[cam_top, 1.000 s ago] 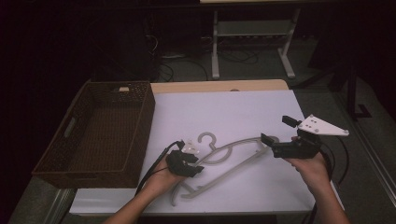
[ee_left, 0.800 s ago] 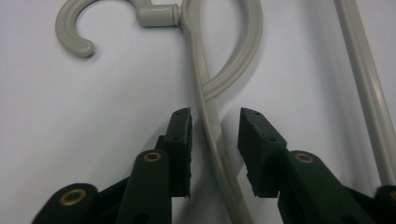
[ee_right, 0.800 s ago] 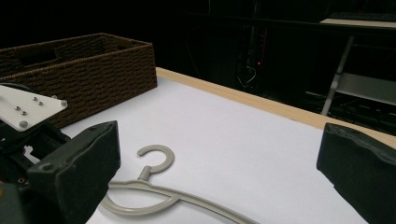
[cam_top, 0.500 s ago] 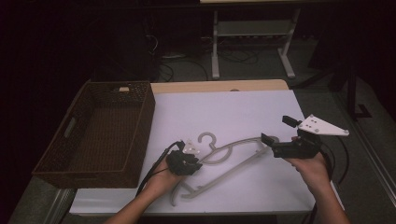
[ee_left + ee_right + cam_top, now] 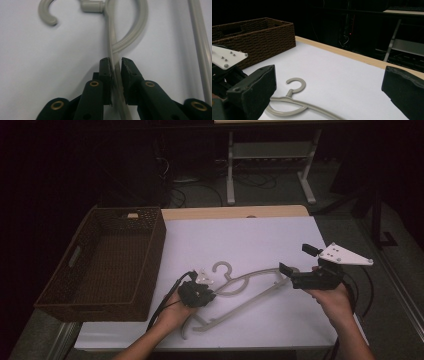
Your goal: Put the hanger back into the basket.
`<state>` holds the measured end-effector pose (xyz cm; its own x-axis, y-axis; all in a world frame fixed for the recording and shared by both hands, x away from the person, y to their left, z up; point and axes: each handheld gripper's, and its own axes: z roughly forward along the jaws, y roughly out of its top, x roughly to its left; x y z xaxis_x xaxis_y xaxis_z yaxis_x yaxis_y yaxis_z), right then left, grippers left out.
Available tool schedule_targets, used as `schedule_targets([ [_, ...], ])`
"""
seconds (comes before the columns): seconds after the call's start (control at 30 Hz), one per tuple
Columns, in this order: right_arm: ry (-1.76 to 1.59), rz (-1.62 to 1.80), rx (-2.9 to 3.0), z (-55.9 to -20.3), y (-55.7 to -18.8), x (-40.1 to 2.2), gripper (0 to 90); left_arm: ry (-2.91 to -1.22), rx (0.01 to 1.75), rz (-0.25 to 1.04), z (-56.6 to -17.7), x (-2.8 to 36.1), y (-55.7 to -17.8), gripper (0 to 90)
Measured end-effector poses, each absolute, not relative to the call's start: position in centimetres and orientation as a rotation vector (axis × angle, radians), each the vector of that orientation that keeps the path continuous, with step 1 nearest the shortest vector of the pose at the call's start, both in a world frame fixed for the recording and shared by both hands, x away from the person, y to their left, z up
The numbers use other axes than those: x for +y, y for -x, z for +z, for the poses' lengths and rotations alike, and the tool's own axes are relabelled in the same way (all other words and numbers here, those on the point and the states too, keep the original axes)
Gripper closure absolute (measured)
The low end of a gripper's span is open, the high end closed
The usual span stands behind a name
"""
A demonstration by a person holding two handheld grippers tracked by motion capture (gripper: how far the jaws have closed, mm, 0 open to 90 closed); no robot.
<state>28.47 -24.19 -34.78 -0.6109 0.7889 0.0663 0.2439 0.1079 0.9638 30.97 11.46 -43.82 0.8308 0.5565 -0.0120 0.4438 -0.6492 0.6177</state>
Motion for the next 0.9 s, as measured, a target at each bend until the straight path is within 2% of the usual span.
schedule_targets([
  [0.43,-0.998,1.520,1.917,-34.8,-28.4,-24.3,0.0,-2.390,0.703,0.259,-43.6,11.4,-30.8,82.3],
  [0.9,-1.002,1.525,1.911,-34.8,-28.5,-24.3,0.0,-2.314,0.627,0.305,-41.2,11.6,-30.0,83.0],
])
